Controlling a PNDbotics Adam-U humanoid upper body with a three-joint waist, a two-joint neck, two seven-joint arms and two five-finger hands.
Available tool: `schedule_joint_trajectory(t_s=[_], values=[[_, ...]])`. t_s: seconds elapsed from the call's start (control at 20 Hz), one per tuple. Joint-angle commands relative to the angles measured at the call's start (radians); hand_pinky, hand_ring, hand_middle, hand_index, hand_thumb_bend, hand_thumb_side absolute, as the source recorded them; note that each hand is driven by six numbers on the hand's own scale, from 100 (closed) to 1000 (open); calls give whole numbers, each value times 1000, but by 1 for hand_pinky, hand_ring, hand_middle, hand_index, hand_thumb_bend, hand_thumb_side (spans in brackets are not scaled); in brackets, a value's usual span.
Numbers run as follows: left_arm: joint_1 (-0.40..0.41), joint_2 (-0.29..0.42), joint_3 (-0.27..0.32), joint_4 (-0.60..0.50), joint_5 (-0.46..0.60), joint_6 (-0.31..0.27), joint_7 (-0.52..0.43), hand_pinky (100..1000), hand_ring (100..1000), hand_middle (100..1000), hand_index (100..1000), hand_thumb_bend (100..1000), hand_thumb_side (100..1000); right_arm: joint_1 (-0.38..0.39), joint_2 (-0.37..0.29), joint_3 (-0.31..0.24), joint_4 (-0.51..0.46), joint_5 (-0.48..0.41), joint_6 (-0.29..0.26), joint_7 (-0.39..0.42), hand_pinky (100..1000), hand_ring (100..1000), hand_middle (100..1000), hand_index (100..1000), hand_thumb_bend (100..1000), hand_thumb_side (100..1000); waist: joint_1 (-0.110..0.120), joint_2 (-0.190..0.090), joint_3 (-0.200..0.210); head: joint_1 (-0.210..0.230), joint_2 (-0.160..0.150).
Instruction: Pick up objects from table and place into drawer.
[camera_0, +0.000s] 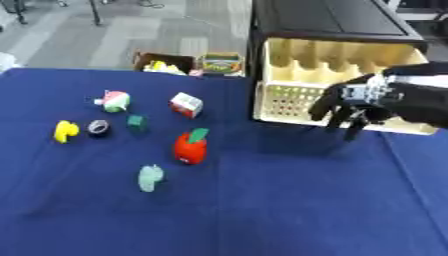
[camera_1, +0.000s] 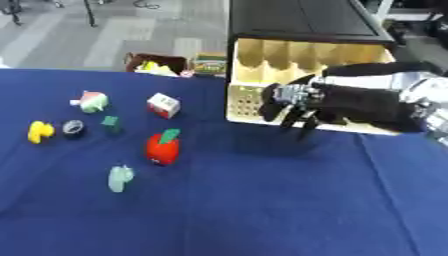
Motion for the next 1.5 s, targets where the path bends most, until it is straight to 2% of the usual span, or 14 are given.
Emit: schedule_joint_trajectory(t_s=[0.05, 0.5, 0.7, 1.5], values=[[-5, 12, 9, -18, -3, 2, 1, 482, 537, 514, 814, 100, 641, 4, -25, -2, -10, 21, 207, 214, 721, 819, 833, 866, 100, 1000, 3, -10, 1, -6, -14], [5, 6, 11, -18, -3, 2, 2, 483, 536, 512, 812, 100, 643, 76, -76, -10, -10, 74, 207, 223, 720, 823, 864, 901, 100, 1000, 3, -3, 1, -8, -23], [8, 3, 12, -18, -3, 1, 2, 483, 536, 512, 812, 100, 644, 91, -88, -16, 23, 114, 207, 219, 721, 824, 865, 900, 100, 1000, 3, -1, 5, -15, -26], [14, -9, 16, -18, -1, -6, 9, 486, 535, 511, 810, 100, 646, 28, -17, -5, 234, 192, 207, 165, 715, 824, 856, 900, 100, 1000, 5, 8, 32, -40, -37]])
